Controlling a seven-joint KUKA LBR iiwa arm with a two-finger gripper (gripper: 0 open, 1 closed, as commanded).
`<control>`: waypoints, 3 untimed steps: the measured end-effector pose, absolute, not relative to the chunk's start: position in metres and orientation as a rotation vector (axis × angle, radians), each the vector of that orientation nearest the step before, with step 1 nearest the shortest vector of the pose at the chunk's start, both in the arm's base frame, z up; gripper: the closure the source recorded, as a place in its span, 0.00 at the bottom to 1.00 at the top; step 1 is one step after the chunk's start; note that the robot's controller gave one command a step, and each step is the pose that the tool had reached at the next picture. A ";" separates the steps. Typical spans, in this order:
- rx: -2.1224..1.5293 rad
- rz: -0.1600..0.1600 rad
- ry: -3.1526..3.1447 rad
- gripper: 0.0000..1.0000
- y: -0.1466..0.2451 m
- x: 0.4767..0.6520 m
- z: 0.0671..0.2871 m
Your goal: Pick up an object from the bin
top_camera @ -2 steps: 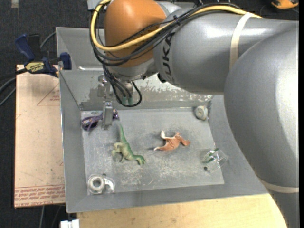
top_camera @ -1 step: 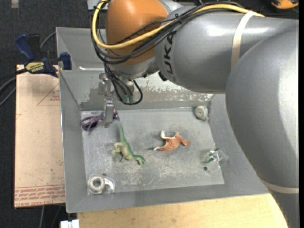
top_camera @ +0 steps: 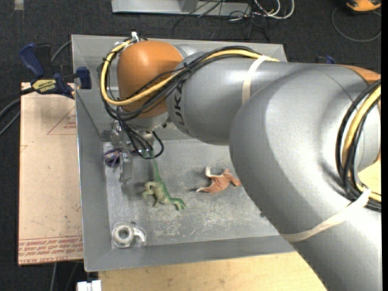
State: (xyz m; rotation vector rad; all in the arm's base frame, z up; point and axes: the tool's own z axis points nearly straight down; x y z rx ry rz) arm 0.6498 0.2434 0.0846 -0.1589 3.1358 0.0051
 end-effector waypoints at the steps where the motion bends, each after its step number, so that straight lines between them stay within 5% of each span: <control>1: -0.252 0.007 3.121 0.00 0.238 0.650 0.163; 2: -0.101 0.007 3.138 0.00 0.234 0.643 0.099; 3: -0.576 0.005 3.077 0.00 0.217 0.653 0.069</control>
Offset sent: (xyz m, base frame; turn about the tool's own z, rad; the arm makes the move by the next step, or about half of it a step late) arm -0.0065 -0.0095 0.0154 0.0369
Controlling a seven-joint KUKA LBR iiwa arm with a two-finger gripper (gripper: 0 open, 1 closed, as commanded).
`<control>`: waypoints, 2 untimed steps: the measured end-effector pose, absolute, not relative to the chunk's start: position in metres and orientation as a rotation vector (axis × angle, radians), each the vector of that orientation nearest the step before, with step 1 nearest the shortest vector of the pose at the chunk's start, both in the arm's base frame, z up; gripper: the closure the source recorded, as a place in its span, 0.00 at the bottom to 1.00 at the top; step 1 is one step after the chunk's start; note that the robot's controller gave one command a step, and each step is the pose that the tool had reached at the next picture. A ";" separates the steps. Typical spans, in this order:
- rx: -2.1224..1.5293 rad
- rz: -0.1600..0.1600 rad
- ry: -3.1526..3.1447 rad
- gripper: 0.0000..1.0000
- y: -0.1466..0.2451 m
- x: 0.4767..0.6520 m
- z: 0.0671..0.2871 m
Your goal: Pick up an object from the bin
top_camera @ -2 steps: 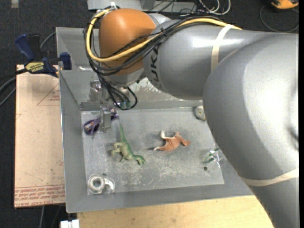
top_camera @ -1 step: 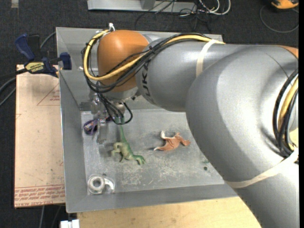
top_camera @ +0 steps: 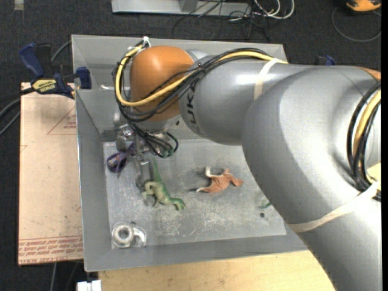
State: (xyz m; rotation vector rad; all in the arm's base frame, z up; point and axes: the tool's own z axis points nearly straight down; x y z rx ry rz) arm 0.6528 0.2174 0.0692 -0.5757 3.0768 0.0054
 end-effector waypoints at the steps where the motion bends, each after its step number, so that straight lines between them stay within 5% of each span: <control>1: -0.109 0.010 3.136 1.00 0.215 0.641 0.070; 2: -0.109 0.010 3.136 1.00 0.215 0.641 0.070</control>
Offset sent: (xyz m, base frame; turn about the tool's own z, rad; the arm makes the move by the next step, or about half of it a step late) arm 0.0000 0.0000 0.0000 0.0000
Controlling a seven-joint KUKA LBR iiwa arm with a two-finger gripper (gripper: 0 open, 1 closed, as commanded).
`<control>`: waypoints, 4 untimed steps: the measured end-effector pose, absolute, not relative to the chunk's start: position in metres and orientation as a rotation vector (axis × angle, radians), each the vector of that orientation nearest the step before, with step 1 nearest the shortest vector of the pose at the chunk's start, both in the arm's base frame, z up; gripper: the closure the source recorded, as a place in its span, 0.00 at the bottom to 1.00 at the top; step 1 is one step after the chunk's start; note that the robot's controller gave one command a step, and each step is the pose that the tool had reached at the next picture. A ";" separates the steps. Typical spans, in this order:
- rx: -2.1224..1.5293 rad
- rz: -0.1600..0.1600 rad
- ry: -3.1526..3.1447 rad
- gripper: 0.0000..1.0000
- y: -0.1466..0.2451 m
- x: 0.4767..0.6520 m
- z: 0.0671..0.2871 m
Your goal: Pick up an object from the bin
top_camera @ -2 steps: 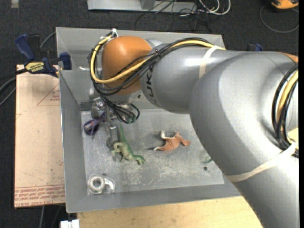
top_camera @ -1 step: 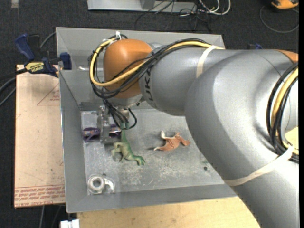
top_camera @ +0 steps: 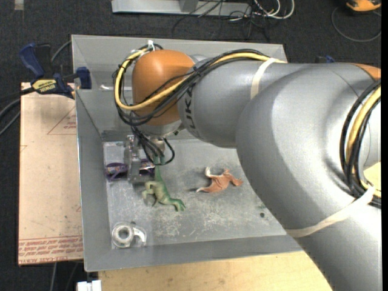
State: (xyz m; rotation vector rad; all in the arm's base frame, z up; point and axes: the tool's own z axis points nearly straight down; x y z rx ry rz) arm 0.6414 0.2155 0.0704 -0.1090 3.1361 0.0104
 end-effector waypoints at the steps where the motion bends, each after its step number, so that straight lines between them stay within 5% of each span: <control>1: -0.109 0.010 3.138 1.00 0.215 0.641 0.072; 4: -0.109 0.011 3.135 1.00 0.215 0.641 0.137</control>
Offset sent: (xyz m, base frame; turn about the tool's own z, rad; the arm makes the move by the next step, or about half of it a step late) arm 0.0000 0.0000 0.0108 0.0000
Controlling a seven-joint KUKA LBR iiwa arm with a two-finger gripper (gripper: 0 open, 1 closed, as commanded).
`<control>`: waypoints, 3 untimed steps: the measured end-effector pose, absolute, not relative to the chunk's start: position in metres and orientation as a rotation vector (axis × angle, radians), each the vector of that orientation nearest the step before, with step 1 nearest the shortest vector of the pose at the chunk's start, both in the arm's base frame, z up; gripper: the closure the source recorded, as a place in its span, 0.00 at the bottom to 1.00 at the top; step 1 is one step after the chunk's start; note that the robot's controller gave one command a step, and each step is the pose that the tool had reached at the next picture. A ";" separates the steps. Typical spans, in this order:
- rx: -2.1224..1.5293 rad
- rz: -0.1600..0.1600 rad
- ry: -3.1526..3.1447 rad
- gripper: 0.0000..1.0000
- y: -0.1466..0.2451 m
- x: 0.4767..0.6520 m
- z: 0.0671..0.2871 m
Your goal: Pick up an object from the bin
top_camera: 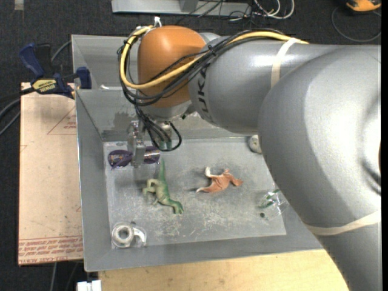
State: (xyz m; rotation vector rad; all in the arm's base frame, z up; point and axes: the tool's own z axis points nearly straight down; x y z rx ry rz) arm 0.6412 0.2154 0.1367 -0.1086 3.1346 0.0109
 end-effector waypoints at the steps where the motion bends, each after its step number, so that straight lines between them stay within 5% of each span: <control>1: -0.109 0.011 3.135 1.00 0.215 0.641 0.145; 3: -0.108 0.011 3.136 1.00 0.215 0.641 0.157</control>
Offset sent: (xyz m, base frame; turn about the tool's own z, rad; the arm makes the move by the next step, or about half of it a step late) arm -0.0001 0.0001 0.0074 0.0000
